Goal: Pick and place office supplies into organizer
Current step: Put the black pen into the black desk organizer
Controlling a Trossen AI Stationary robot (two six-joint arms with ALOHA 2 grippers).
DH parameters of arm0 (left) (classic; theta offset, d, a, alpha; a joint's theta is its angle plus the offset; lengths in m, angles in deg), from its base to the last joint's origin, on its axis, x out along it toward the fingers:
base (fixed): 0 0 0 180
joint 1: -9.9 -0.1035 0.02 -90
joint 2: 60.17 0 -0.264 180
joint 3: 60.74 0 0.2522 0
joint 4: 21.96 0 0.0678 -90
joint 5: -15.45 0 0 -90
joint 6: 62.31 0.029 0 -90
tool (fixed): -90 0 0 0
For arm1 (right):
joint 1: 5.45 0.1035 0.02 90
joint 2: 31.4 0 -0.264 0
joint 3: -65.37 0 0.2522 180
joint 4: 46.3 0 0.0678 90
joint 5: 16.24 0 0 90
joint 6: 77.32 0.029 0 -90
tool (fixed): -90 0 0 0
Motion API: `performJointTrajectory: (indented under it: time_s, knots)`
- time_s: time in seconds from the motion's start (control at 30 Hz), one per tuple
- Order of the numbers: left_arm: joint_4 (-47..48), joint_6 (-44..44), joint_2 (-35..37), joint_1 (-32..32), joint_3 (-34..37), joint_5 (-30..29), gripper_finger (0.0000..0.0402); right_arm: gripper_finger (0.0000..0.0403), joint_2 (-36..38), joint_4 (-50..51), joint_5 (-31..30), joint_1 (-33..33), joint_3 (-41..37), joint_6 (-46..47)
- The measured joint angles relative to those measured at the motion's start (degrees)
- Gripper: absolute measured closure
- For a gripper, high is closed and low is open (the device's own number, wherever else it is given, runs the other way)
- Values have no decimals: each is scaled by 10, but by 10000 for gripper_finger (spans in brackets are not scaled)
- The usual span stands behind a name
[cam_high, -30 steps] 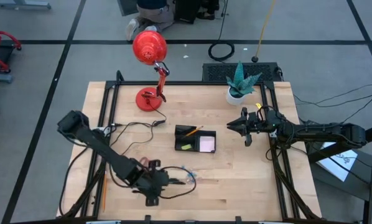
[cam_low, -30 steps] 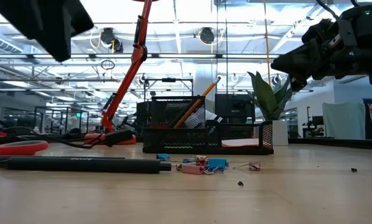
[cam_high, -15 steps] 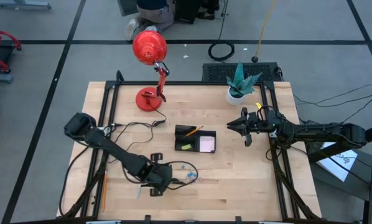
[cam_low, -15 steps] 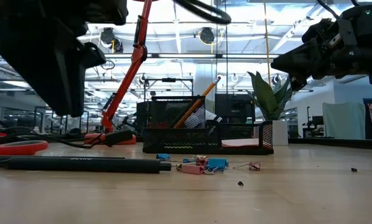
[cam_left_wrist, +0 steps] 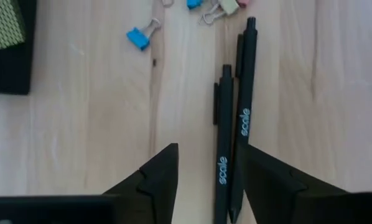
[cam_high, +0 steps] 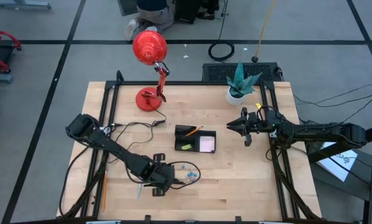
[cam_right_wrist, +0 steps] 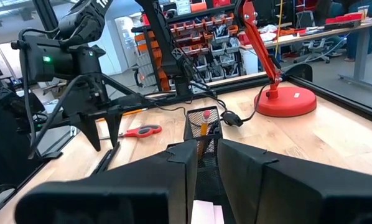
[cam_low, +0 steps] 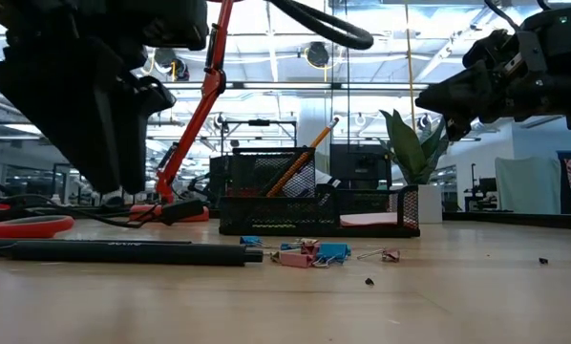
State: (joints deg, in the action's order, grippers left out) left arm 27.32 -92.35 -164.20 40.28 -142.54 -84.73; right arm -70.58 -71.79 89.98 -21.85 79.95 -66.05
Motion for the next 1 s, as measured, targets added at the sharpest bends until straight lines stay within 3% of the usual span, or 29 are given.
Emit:
performJointTrajectory:
  time_s: [0.47, 1.0]
  knots:
    - [-43, 23, -20, 21, 19, -54, 224, 344, 0, -4, 1, 0, 0, 0]
    - [-39, 10, -63, 23, 17, -35, 224, 344, -1, -3, 1, 0, 0, 0]
